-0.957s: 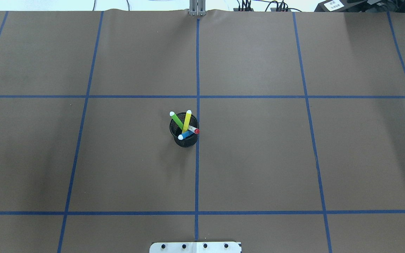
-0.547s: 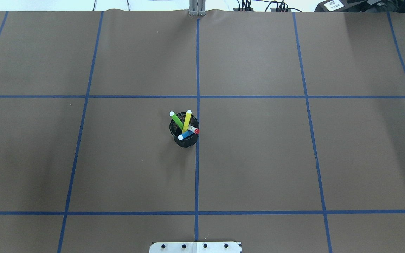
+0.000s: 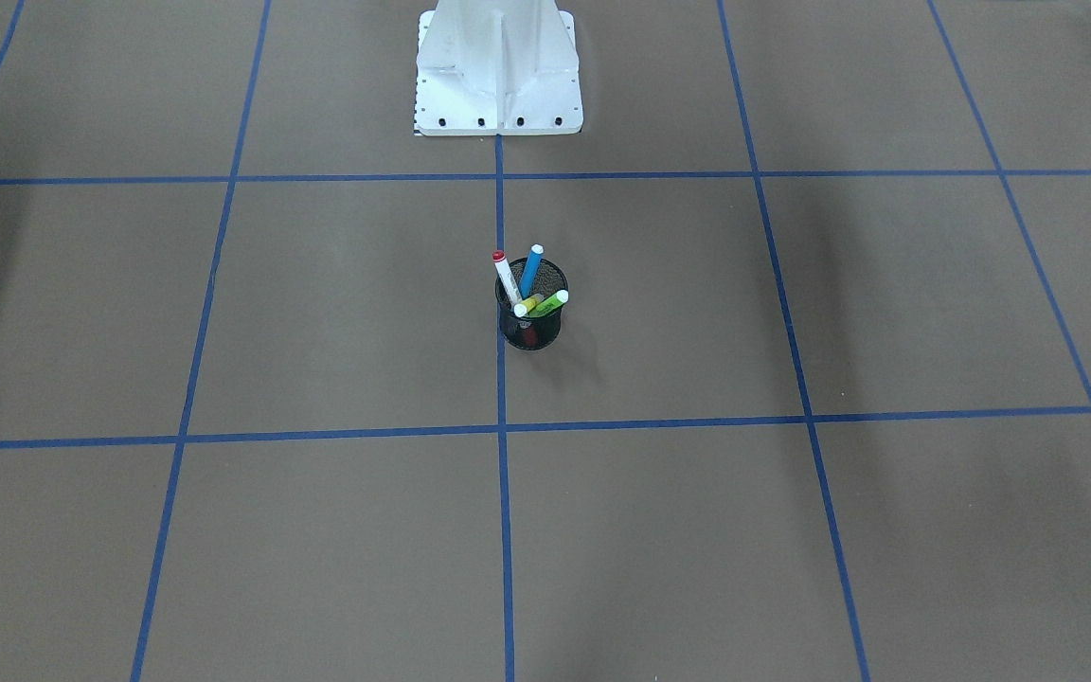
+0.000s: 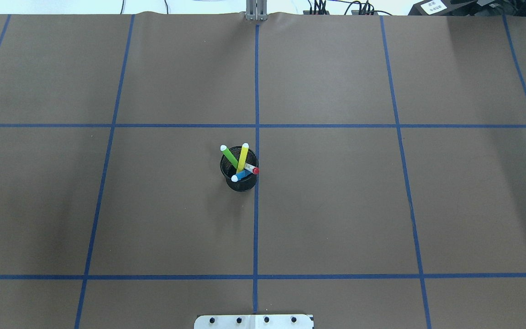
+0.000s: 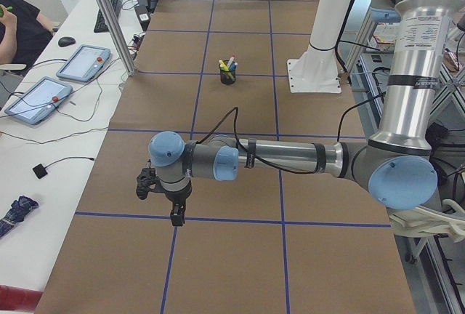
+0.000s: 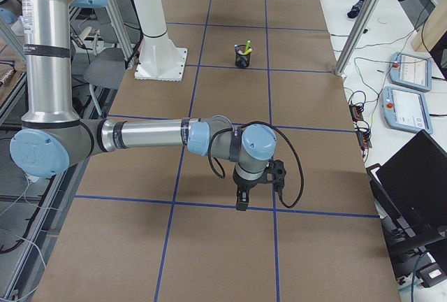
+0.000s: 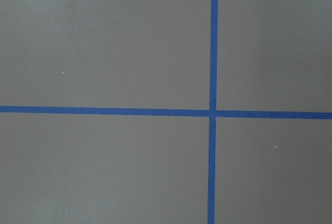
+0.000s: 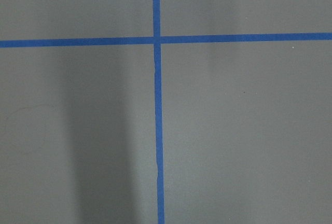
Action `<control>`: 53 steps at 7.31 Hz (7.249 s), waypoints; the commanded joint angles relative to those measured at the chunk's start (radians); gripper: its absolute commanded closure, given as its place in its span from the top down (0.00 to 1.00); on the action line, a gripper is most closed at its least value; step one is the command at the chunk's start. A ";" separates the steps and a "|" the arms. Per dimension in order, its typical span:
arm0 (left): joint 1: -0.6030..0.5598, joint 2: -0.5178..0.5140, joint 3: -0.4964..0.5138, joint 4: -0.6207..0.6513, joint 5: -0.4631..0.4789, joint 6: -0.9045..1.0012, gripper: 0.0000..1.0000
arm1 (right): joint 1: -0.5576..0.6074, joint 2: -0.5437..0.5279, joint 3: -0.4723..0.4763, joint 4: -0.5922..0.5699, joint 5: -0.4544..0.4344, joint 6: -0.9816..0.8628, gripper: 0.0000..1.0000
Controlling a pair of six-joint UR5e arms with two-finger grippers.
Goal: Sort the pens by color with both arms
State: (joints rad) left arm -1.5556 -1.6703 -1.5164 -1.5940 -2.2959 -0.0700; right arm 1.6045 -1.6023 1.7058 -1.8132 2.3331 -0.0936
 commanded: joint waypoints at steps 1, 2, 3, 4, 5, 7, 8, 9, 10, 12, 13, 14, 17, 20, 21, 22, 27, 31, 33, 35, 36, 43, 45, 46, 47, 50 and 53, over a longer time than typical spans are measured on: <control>0.000 -0.006 0.001 0.003 0.000 -0.001 1.00 | 0.000 0.004 0.000 0.000 0.000 0.000 1.00; 0.000 -0.008 0.001 0.003 0.000 -0.001 1.00 | 0.000 0.004 0.000 0.000 0.000 0.000 1.00; 0.000 -0.009 0.001 0.002 0.000 -0.001 1.00 | 0.000 0.002 0.000 0.000 0.000 -0.003 1.00; 0.000 -0.012 0.004 0.003 0.001 -0.001 1.00 | 0.000 0.002 0.000 0.000 0.003 -0.006 1.00; 0.000 -0.014 0.004 0.003 0.001 -0.001 1.00 | 0.000 0.004 0.000 0.000 0.003 -0.006 1.00; 0.002 -0.014 0.005 0.003 0.004 -0.001 1.00 | 0.000 0.005 0.014 0.002 0.002 -0.002 1.00; 0.002 -0.014 0.001 0.003 0.006 -0.002 1.00 | -0.002 0.005 0.014 0.006 0.002 0.002 1.00; 0.002 -0.019 -0.002 0.003 0.001 -0.001 1.00 | 0.000 0.014 0.018 0.006 0.000 0.002 1.00; 0.002 -0.035 -0.007 0.003 -0.005 -0.002 1.00 | -0.002 0.036 0.024 0.006 0.000 0.002 1.00; 0.005 -0.113 -0.016 -0.029 -0.106 -0.004 1.00 | -0.050 0.056 0.125 -0.002 -0.009 0.002 1.00; 0.006 -0.103 -0.049 -0.032 -0.126 -0.010 1.00 | -0.063 0.067 0.133 -0.002 -0.011 0.002 1.00; 0.021 -0.120 -0.051 -0.032 -0.126 -0.078 1.00 | -0.064 0.079 0.132 0.003 -0.009 0.003 1.00; 0.179 -0.241 -0.044 0.020 -0.062 -0.114 1.00 | -0.087 0.140 0.143 0.020 0.140 0.012 1.00; 0.255 -0.295 -0.036 0.028 -0.005 -0.174 1.00 | -0.303 0.344 0.137 0.008 0.158 0.348 1.00; 0.258 -0.304 -0.037 0.029 -0.007 -0.188 1.00 | -0.317 0.407 0.144 0.008 0.106 0.363 1.00; 0.276 -0.318 -0.039 0.029 -0.007 -0.233 1.00 | -0.380 0.429 0.164 0.006 0.095 0.430 1.00; 0.312 -0.318 -0.022 0.026 -0.007 -0.243 1.00 | -0.730 0.733 0.108 -0.072 0.065 1.024 1.00; 0.377 -0.321 -0.011 -0.003 -0.010 -0.340 0.99 | -0.842 1.086 -0.293 -0.081 0.039 1.112 1.00; 0.397 -0.338 -0.010 -0.017 -0.008 -0.373 0.99 | -0.908 1.113 -0.327 -0.078 -0.053 1.112 1.00; 0.397 -0.338 -0.008 -0.018 -0.008 -0.372 0.99 | -0.977 1.122 -0.353 -0.075 -0.110 1.101 0.99; 0.399 -0.342 -0.004 -0.018 -0.008 -0.370 0.99 | -0.986 1.127 -0.360 -0.072 -0.116 1.100 0.99; 0.399 -0.347 -0.007 -0.018 -0.008 -0.361 0.99 | -1.034 1.150 -0.472 0.038 -0.113 1.266 0.71; 0.399 -0.347 -0.007 -0.018 -0.008 -0.363 0.99 | -1.032 1.145 -0.472 0.035 -0.110 1.279 0.71; 0.399 -0.347 -0.008 -0.018 -0.008 -0.366 0.99 | -1.032 1.136 -0.471 0.034 -0.109 1.279 0.72; 0.399 -0.347 -0.007 -0.018 -0.008 -0.366 0.99 | -1.032 1.127 -0.469 0.035 -0.110 1.279 0.71; 0.399 -0.347 -0.007 -0.018 -0.008 -0.369 0.99 | -1.032 1.118 -0.460 0.034 -0.106 1.279 0.59; 0.399 -0.345 -0.007 -0.018 -0.008 -0.369 0.99 | -1.032 1.093 -0.424 0.032 -0.103 1.279 0.51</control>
State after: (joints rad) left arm -1.1566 -2.0163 -1.5233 -1.6128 -2.3040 -0.4387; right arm 0.5722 -0.4935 1.2579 -1.7797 2.2289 1.1858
